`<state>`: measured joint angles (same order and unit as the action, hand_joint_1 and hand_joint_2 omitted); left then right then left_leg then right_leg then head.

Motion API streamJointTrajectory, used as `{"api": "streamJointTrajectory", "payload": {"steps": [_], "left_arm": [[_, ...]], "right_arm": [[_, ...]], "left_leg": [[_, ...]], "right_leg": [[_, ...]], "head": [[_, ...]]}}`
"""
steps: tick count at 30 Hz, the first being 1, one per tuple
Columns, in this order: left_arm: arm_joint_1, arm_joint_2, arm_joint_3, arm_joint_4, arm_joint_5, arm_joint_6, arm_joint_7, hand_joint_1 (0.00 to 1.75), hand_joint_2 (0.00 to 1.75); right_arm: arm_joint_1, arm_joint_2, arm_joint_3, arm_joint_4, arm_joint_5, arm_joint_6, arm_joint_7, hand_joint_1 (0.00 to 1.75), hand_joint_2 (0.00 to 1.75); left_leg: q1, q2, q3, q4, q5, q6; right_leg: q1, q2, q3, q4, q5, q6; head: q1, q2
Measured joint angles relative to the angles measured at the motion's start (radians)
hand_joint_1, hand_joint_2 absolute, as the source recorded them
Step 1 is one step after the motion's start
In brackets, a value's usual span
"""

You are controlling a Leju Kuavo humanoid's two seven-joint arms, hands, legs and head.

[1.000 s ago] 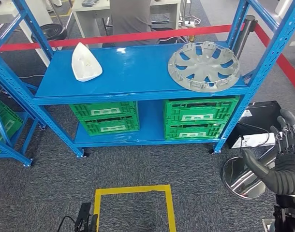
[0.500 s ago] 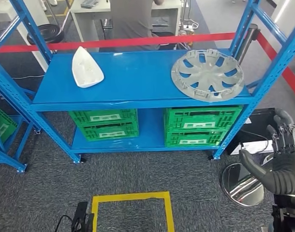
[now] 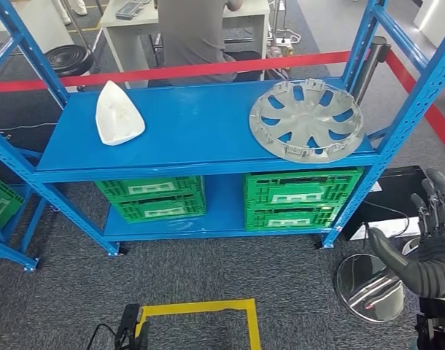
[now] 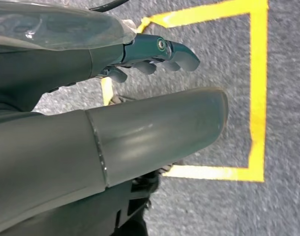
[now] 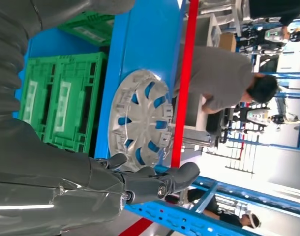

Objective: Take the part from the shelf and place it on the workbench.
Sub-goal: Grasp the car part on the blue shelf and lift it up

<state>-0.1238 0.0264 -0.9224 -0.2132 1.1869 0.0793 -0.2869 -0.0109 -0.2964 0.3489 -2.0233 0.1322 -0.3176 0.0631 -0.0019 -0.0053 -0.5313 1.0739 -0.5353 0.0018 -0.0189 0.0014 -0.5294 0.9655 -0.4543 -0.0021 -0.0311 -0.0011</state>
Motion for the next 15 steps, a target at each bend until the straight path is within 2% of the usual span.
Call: {"api": "streamJointTrajectory", "payload": {"steps": [2, 3, 4, 5, 7, 8, 9, 11, 13, 14, 15], "left_arm": [[0.002, -0.001, 0.000, 0.000, 0.003, 0.000, 0.000, 0.00, 0.00], [0.005, -0.001, 0.000, 0.000, 0.005, -0.001, 0.000, 0.00, 0.00], [0.008, -0.001, 0.000, 0.000, 0.006, -0.001, 0.000, 0.00, 0.00], [0.011, -0.001, 0.000, 0.000, 0.007, -0.001, 0.000, 0.00, 0.00], [0.015, 0.001, 0.000, 0.000, 0.008, -0.001, -0.001, 0.00, 0.00], [0.016, 0.002, 0.000, 0.000, 0.008, -0.001, -0.001, 0.00, 0.00], [0.016, 0.003, 0.000, 0.000, 0.008, -0.001, -0.002, 0.00, 0.00], [0.017, 0.003, 0.000, 0.000, 0.008, -0.001, -0.002, 0.00, 0.00], [0.020, 0.001, 0.000, 0.000, 0.009, -0.001, -0.003, 0.00, 0.00], [0.020, 0.000, 0.000, 0.000, 0.009, -0.001, -0.003, 0.00, 0.00], [0.018, 0.000, 0.000, 0.000, 0.009, -0.001, -0.004, 0.00, 0.00]], "right_arm": [[0.000, 0.000, 0.000, 0.000, 0.001, 0.000, 0.002, 0.00, 1.75], [0.000, 0.000, 0.001, 0.000, 0.002, 0.001, 0.003, 0.00, 1.75], [0.000, 0.000, 0.001, 0.000, 0.003, 0.001, 0.004, 0.00, 1.75], [0.000, 0.000, 0.001, 0.000, 0.004, 0.001, 0.005, 0.00, 1.75], [0.000, 0.000, 0.002, 0.000, 0.006, 0.001, 0.009, 0.00, 1.75], [0.000, 0.000, 0.002, 0.000, 0.007, 0.001, 0.010, 0.00, 1.75], [0.001, 0.000, 0.002, 0.000, 0.008, 0.001, 0.012, 0.00, 1.75], [0.002, 0.000, 0.001, -0.001, 0.009, 0.001, 0.016, 0.00, 1.75], [0.003, 0.000, 0.001, -0.003, 0.009, 0.002, 0.018, 0.00, 1.75], [0.003, 0.000, 0.001, -0.004, 0.009, 0.003, 0.019, 0.00, 1.75], [0.003, 0.000, 0.001, -0.005, 0.010, 0.003, 0.021, 0.00, 1.75]], "left_leg": [[0.005, 0.000, -0.094, 0.134, -0.047, -0.010], [0.006, 0.000, -0.129, 0.169, -0.056, -0.011], [0.007, 0.000, -0.147, 0.169, -0.044, -0.011], [0.007, 0.000, -0.145, 0.129, -0.009, -0.008], [0.004, 0.000, -0.109, -0.008, 0.089, 0.003], [0.000, -0.001, -0.093, -0.058, 0.107, 0.010], [-0.005, -0.001, -0.082, -0.089, 0.115, 0.018], [-0.009, -0.003, -0.070, -0.106, 0.107, 0.030], [-0.004, -0.003, -0.046, -0.124, 0.121, 0.038], [-0.001, -0.003, -0.034, -0.127, 0.119, 0.042], [0.000, -0.003, -0.024, -0.130, 0.115, 0.045]], "right_leg": [[0.000, 0.001, 0.006, 0.000, -0.011, -0.004], [0.000, 0.002, 0.012, 0.000, -0.017, -0.004], [0.000, 0.004, 0.020, 0.000, -0.024, -0.004], [0.001, 0.006, 0.031, 0.000, -0.032, -0.003], [0.001, 0.008, 0.053, -0.001, -0.049, 0.002], [0.002, 0.010, 0.062, -0.004, -0.057, 0.006], [0.002, 0.010, 0.067, -0.007, -0.063, 0.012], [0.004, 0.012, 0.079, -0.008, -0.066, 0.025], [0.005, 0.010, 0.081, 0.013, -0.071, 0.034], [0.005, 0.008, 0.066, 0.048, -0.081, 0.038], [0.004, 0.007, 0.036, 0.103, -0.100, 0.040]], "head": [[-0.003, 0.000], [-0.003, 0.000], [-0.004, 0.000], [-0.005, 0.000], [-0.006, 0.000], [-0.006, 0.000], [-0.006, 0.000], [-0.005, 0.000], [-0.003, 0.000], [-0.002, 0.000], [0.000, 0.000]]}}
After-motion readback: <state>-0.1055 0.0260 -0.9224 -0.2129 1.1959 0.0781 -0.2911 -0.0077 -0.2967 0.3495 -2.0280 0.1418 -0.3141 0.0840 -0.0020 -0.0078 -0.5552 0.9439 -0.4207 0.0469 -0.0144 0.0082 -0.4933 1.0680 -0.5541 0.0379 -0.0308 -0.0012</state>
